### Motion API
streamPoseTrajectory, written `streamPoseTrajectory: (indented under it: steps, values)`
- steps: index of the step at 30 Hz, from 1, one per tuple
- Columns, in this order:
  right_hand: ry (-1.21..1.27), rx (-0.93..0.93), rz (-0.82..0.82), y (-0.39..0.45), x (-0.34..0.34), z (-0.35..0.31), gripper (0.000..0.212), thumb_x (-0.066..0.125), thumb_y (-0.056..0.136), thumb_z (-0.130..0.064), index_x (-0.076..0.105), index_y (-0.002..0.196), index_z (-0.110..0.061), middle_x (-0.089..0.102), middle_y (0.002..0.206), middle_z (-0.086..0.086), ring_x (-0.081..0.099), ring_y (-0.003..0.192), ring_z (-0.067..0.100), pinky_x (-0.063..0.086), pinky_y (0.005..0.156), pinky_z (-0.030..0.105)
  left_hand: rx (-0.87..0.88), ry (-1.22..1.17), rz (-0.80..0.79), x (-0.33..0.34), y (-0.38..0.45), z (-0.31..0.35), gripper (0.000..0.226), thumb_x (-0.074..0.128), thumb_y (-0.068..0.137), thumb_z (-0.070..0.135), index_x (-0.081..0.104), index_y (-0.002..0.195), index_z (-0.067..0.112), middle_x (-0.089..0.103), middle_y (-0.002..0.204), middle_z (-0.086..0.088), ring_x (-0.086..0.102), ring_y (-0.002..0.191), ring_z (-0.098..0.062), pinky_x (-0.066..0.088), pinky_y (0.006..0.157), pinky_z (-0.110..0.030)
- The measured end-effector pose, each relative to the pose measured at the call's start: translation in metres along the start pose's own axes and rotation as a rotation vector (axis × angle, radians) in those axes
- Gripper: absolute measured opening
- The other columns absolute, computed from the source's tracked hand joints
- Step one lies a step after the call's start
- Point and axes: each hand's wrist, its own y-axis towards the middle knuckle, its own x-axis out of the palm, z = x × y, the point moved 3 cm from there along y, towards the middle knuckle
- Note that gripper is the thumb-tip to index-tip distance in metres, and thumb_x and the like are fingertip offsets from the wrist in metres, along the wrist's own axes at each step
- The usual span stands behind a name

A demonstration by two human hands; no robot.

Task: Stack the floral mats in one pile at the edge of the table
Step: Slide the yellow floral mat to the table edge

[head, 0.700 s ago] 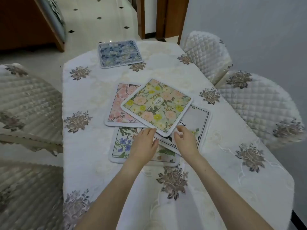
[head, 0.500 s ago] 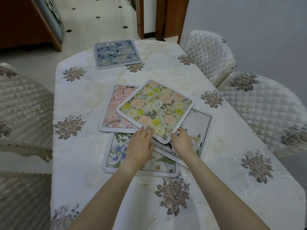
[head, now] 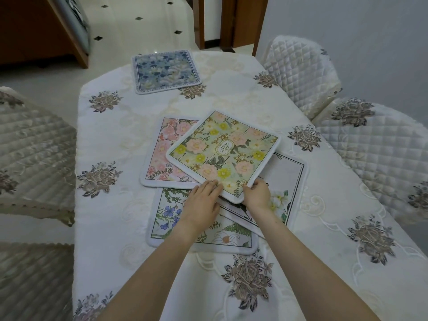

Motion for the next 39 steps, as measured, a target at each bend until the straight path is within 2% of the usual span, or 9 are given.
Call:
streamPoseTrajectory:
  steps: [7,9,12,14,17,20,24,31,39]
  values:
    - [-0.162,-0.075,-0.066,-0.034,-0.049,0.040,0.027,0.054,0.091,-0.003,0.052,0.117,-0.003,0.062,0.108,0.013,0.055,0.086,0.026,0.039,0.061,0.026,-0.058,-0.021,0.054,-0.013,-0.035,0.003,0.043,0.039,0.094,0.029,0.039,0.136,0.019,0.037,0.148,-0.006,0.029,0.138,-0.023,0.024,0.114,-0.040]
    - [-0.202,-0.097,-0.100,-0.052,-0.068,0.060,0.026,0.054,0.089,-0.001,0.053,0.115,-0.004,0.061,0.103,0.008,0.055,0.088,0.027,0.040,0.068,0.027,-0.136,-0.069,0.086,-0.010,-0.062,0.006,0.044,0.045,0.092,0.023,0.041,0.135,0.016,0.038,0.147,-0.008,0.031,0.136,-0.024,0.029,0.110,-0.040]
    - [-0.263,-0.089,-0.163,-0.079,-0.093,0.092,0.015,0.055,0.089,-0.002,0.053,0.101,-0.010,0.058,0.087,0.001,0.052,0.084,0.025,0.040,0.062,0.020,-0.314,-0.143,0.147,-0.005,-0.113,0.008,0.051,0.056,0.088,0.021,0.041,0.134,0.007,0.040,0.143,-0.017,0.035,0.133,-0.033,0.034,0.108,-0.043]
    - [-0.309,-0.082,-0.205,-0.093,-0.103,0.114,0.010,0.055,0.089,-0.003,0.050,0.095,-0.009,0.060,0.089,0.009,0.053,0.082,0.026,0.037,0.056,0.027,-0.418,-0.190,0.162,0.000,-0.143,0.010,0.053,0.060,0.085,0.022,0.041,0.131,0.004,0.039,0.140,-0.021,0.037,0.128,-0.037,0.036,0.104,-0.044]
    - [-0.362,-0.086,-0.280,-0.118,-0.120,0.144,0.009,0.056,0.089,-0.003,0.048,0.089,-0.008,0.063,0.093,0.021,0.054,0.076,0.026,0.035,0.051,0.024,-0.577,-0.281,0.131,0.009,-0.186,0.025,0.059,0.062,0.083,0.024,0.036,0.131,0.002,0.038,0.137,-0.023,0.035,0.124,-0.038,0.034,0.103,-0.045]
    - [-0.409,-0.085,-0.373,-0.135,-0.137,0.163,0.009,0.056,0.089,-0.005,0.049,0.091,-0.010,0.064,0.092,0.017,0.059,0.082,0.029,0.040,0.057,0.028,-0.630,-0.306,0.120,0.021,-0.216,0.044,0.054,0.062,0.081,0.021,0.039,0.126,0.001,0.042,0.124,-0.022,0.036,0.113,-0.035,0.036,0.096,-0.042]
    - [-0.561,-0.252,-0.240,-0.143,-0.150,0.163,0.005,0.058,0.088,-0.011,0.054,0.086,-0.008,0.056,0.083,0.010,0.054,0.074,0.027,0.036,0.053,0.028,-0.684,-0.311,0.154,0.030,-0.234,0.061,0.055,0.063,0.080,0.016,0.041,0.127,0.001,0.042,0.122,-0.021,0.036,0.111,-0.035,0.036,0.095,-0.038]
    - [-0.649,-0.324,-0.122,-0.151,-0.146,0.164,0.026,0.053,0.089,-0.007,0.053,0.115,-0.001,0.051,0.106,0.020,0.052,0.094,0.035,0.041,0.072,0.034,-0.744,-0.359,0.200,0.042,-0.254,0.085,0.055,0.070,0.075,0.014,0.044,0.122,0.004,0.039,0.122,-0.019,0.035,0.111,-0.033,0.036,0.092,-0.033]
    - [-0.730,-0.368,-0.213,-0.175,-0.161,0.185,0.034,0.053,0.090,-0.009,0.049,0.123,-0.003,0.051,0.106,0.021,0.049,0.096,0.036,0.044,0.077,0.039,-0.810,-0.404,0.198,0.058,-0.307,0.110,0.046,0.071,0.076,0.016,0.047,0.114,0.005,0.037,0.121,-0.016,0.033,0.111,-0.029,0.037,0.092,-0.031]
